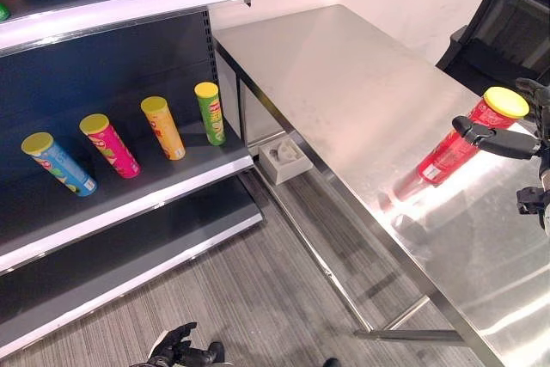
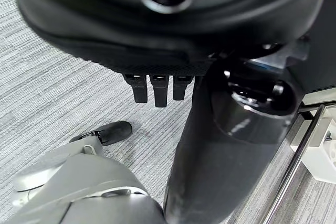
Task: Put the goods on the table back onto the shelves and tidy them up.
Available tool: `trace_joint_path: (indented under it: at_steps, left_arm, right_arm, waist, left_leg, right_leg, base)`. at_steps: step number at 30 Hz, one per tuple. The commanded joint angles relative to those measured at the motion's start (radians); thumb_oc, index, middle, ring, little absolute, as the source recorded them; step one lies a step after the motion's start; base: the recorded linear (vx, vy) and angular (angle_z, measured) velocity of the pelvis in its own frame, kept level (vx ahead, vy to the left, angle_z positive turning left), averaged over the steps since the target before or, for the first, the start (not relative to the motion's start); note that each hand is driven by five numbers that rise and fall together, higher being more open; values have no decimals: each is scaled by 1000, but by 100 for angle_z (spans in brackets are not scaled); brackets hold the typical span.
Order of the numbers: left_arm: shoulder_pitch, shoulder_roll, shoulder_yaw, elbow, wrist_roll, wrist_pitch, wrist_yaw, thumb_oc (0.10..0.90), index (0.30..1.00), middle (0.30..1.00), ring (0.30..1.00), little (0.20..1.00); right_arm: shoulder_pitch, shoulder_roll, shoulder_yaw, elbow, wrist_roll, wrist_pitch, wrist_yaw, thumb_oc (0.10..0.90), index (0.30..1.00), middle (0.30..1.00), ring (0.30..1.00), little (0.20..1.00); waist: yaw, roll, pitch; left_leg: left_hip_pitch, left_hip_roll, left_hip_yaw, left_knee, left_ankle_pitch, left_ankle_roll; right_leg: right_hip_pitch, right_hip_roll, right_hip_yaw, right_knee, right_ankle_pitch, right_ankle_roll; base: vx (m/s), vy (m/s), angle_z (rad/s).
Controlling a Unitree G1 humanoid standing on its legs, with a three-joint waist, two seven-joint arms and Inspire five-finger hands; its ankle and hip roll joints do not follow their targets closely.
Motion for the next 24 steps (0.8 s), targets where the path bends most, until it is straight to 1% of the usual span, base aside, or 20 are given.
trace_joint_path:
  at_steps: [1, 2, 3, 7, 12, 14, 16, 17, 19, 20, 21, 22, 24]
  left_arm:
    - [-11, 63, -70, -6, 14, -12, 19, 800, 900, 900, 900, 900]
    - [-12, 64, -71, -6, 15, -12, 19, 800, 900, 900, 900, 900]
    - [-12, 65, -73, -4, 16, -12, 19, 800, 900, 900, 900, 900]
    - [-15, 70, -75, -3, 14, -13, 22, 800, 900, 900, 900, 900]
    - [-19, 73, -71, -2, 12, -11, 24, 800, 900, 900, 900, 900]
    - [-19, 71, -59, -2, 10, -10, 25, 800, 900, 900, 900, 900]
    - [-18, 71, -41, -6, 6, -9, 25, 800, 900, 900, 900, 900]
    - [-19, 71, -37, -6, 6, -9, 25, 800, 900, 900, 900, 900]
    - [-13, 72, -21, -13, -1, -9, 23, 800, 900, 900, 900, 900]
    - [-11, 71, -15, -17, -3, -10, 21, 800, 900, 900, 900, 900]
    - [-10, 71, -16, -17, -3, -10, 21, 800, 900, 900, 900, 900]
    - [-7, 72, -8, -20, -8, -9, 20, 800, 900, 900, 900, 900]
    - [0, 69, 0, -15, -13, -9, 18, 800, 900, 900, 900, 900]
  right_arm:
    - [-190, -67, 18, 22, -7, -46, -68, 646, 669, 669, 669, 669]
    - [-200, -69, 27, 29, -4, -45, -66, 529, 493, 493, 493, 493]
    - [-206, -69, 35, 32, -3, -43, -62, 400, 300, 300, 300, 300]
    - [-237, -75, 75, 58, 7, -38, -49, 400, 300, 300, 300, 300]
    - [-230, -73, 66, 51, 13, -39, -50, 400, 300, 300, 300, 300]
    - [-209, -67, 31, 16, 16, -48, -57, 400, 300, 300, 300, 300]
    - [-161, -55, -30, -63, 21, -60, -59, 400, 300, 300, 300, 300]
    - [-153, -49, -41, -87, 26, -67, -59, 400, 300, 300, 300, 300]
    - [-120, -31, -94, -165, 57, -92, -51, 400, 300, 300, 300, 300]
    - [-118, -26, -104, -190, 71, -106, -49, 400, 300, 300, 300, 300]
    - [-115, -25, -106, -192, 71, -105, -49, 400, 300, 300, 300, 300]
    - [-115, -8, -124, -258, 100, -123, -39, 400, 300, 300, 300, 300]
    - [-121, 14, -134, -301, 129, -144, -34, 400, 300, 300, 300, 300]
  waist:
    - [19, -40, -24]
    - [20, -40, -23]
    - [20, -40, -22]
    - [21, -44, -19]
    - [20, -45, -20]
    - [17, -43, -25]
    - [14, -38, -32]
    - [14, -37, -35]
    - [13, -32, -41]
    - [13, -30, -43]
    - [13, -31, -43]
    - [15, -25, -48]
    - [19, -22, -54]
  left_leg:
    - [4, -12, 1, 2, -86, 16]
    - [3, -13, 0, 2, -86, 16]
    - [3, -13, 0, 2, -85, 15]
    - [1, -12, 2, 2, -84, 14]
    - [3, -13, 0, 2, -85, 15]
    - [8, -14, 1, 2, -89, 16]
    - [15, -15, 3, 2, -92, 17]
    - [17, -15, 3, 2, -93, 17]
    - [20, -11, 1, 2, -92, 15]
    - [22, -9, -1, 2, -91, 14]
    - [22, -9, -1, 2, -91, 13]
    - [24, -4, -3, 2, -88, 10]
    - [27, 3, -7, 2, -83, 6]
  right_leg:
    - [28, 11, 42, 6, -89, 40]
    - [26, 10, 43, 6, -88, 40]
    - [26, 9, 42, 6, -87, 40]
    - [23, 9, 45, 6, -85, 41]
    - [25, 8, 43, 6, -84, 41]
    - [29, 7, 43, 6, -86, 42]
    - [33, 8, 44, 6, -89, 41]
    - [34, 8, 44, 6, -90, 41]
    - [42, 11, 42, 6, -95, 38]
    - [44, 12, 42, 6, -98, 36]
    - [44, 13, 42, 6, -99, 36]
    - [48, 17, 44, 6, -106, 32]
    - [53, 25, 43, 6, -114, 25]
  base:
    - [0, 0, 0]
    - [0, 0, 0]
    - [0, 0, 0]
    - [0, 0, 0]
    - [0, 0, 0]
    - [0, 0, 0]
    - [0, 0, 0]
    - [-19, -44, 0]
    - [-18, -56, 0]
    - [-10, -37, 0]
    - [-29, -70, 0]
    - [-37, -82, 2]
    - [-55, -147, 1]
